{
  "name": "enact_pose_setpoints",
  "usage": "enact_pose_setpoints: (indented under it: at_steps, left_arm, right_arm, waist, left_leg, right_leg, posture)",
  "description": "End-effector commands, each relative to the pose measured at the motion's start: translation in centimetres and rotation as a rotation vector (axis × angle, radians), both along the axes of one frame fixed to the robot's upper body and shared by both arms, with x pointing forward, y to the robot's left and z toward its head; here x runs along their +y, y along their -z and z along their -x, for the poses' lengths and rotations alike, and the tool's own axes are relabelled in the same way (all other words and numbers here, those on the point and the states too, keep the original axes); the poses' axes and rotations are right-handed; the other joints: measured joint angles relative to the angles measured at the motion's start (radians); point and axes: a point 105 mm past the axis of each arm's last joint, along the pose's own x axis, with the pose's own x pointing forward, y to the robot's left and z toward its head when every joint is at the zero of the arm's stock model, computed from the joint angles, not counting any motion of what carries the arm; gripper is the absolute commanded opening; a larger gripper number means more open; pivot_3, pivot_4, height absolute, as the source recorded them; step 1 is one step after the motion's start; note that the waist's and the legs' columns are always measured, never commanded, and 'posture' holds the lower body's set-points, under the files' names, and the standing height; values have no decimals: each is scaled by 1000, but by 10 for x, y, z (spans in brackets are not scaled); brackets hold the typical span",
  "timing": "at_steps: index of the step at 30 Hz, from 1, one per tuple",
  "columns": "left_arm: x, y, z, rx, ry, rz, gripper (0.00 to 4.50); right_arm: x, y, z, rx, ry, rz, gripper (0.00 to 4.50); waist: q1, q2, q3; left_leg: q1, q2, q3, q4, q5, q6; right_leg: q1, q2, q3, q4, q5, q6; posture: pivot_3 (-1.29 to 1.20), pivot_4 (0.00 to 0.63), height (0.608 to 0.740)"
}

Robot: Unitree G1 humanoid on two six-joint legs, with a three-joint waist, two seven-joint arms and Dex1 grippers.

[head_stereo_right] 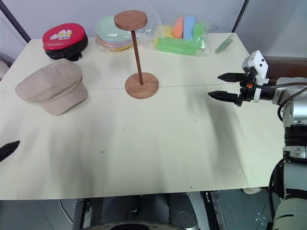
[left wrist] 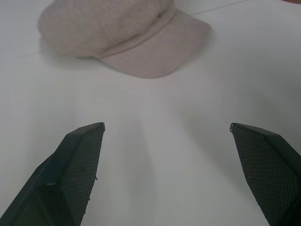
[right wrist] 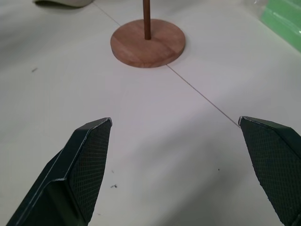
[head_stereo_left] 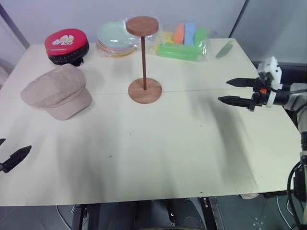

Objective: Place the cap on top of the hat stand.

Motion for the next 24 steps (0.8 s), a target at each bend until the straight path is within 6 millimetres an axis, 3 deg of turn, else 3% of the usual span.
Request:
enact_pose_setpoints:
  at_steps: [1, 9, 13, 16, 20, 24]
  left_arm:
    - [0, -9, 4, -29, -8, -35, 4500]
    - [-5, -6, -4, -28, -10, -84, 4500]
    - [-32, -6, -25, -29, 77, -298, 4500]
    - [-58, -2, -42, -26, 148, -493, 4500]
    - [-81, 10, -73, -45, 164, -759, 4500]
    - [-89, 10, -122, -168, 32, -946, 4500]
  right_arm:
    - [3, -11, 0, -52, -26, 4, 4424]
    - [4, -9, 0, -74, -27, 35, 4424]
    - [17, -19, 8, -79, -67, -1, 4424]
    - [33, -28, 22, -96, -118, -23, 4424]
    - [66, -37, 57, -73, -238, -88, 4424]
    - [93, -46, 87, -42, -322, -172, 4424]
  waist:
    - [0, 0, 0]
    - [0, 0, 0]
    - [3, 0, 0]
    - [5, 0, 0]
    - [12, 1, -1]
    - [27, 1, -1]
  left_leg:
    - [0, 0, 0, 0, 0, 0]
    - [0, 0, 0, 1, 0, 0]
    - [1, -1, -1, 1, 0, 0]
    - [1, -2, -1, 2, 0, 0]
    - [1, -2, -2, 2, 0, 0]
    - [1, -2, -3, 4, 0, 0]
  right_leg:
    - [0, 0, 0, 0, 0, 0]
    - [1, 0, -1, 0, 0, 0]
    - [2, 0, -2, 0, 0, 0]
    - [3, 0, -2, 0, 0, 0]
    - [3, 0, -2, 1, 2, 3]
    - [3, 3, -4, 3, 3, 5]
  posture:
    - [0, 150, 740]
    - [0, 150, 740]
    - [0, 150, 740]
    - [0, 150, 740]
    - [0, 150, 740]
    - [0, 150, 740]
